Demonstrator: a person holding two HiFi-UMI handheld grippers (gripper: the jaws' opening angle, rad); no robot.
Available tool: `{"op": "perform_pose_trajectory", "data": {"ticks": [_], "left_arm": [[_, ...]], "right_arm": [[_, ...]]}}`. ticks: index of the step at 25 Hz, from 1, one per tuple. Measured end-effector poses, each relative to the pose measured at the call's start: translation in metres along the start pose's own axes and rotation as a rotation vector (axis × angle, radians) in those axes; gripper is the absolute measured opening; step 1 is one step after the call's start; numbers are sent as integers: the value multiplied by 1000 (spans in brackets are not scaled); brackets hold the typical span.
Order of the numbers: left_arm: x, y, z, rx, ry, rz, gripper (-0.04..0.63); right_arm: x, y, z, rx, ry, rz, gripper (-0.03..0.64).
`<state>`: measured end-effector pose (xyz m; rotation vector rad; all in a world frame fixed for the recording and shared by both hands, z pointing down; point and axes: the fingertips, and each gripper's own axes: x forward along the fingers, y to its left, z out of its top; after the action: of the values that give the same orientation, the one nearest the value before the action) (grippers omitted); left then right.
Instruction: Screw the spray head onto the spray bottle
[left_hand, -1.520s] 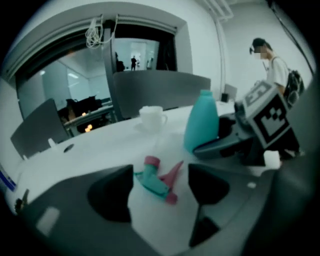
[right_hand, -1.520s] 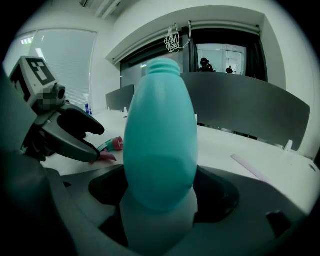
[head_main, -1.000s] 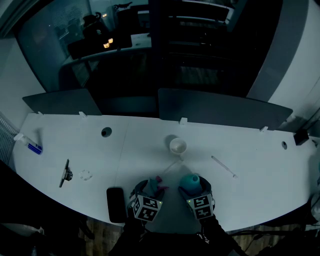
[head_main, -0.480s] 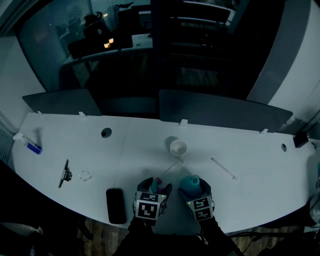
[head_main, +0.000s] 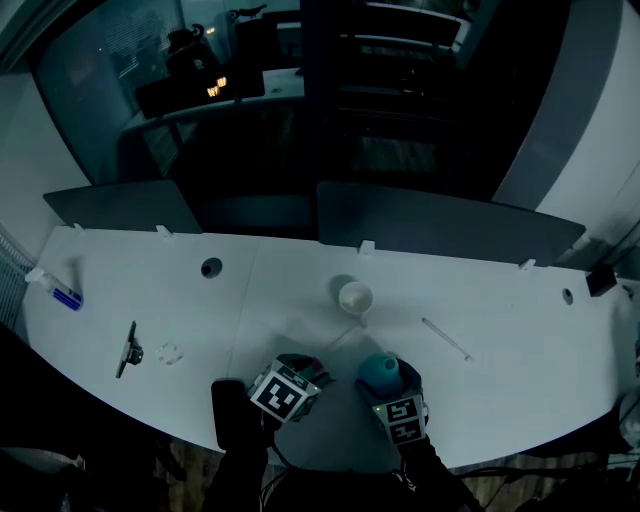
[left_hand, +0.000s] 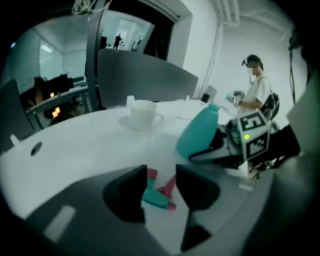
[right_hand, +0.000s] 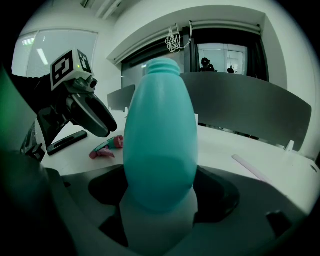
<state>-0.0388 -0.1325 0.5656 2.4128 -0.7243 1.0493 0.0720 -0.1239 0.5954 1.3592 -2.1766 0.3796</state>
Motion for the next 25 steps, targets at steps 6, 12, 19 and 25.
{"op": "perform_pose_trajectory", "data": {"ticks": [6, 12, 19, 25], "left_arm": [[8, -42, -13, 18, 68, -102, 202], [24, -33, -28, -40, 93, -85, 202], [11, -16, -45, -63, 118, -57, 202], [-5, 2, -43, -76, 112, 11, 202]], "right_arm": [[1, -1, 0, 0, 0, -1, 410], [1, 0, 0, 3, 0, -1, 411], [1, -1, -1, 1, 1, 0, 410], [2, -2, -1, -2, -7, -4, 410]]}}
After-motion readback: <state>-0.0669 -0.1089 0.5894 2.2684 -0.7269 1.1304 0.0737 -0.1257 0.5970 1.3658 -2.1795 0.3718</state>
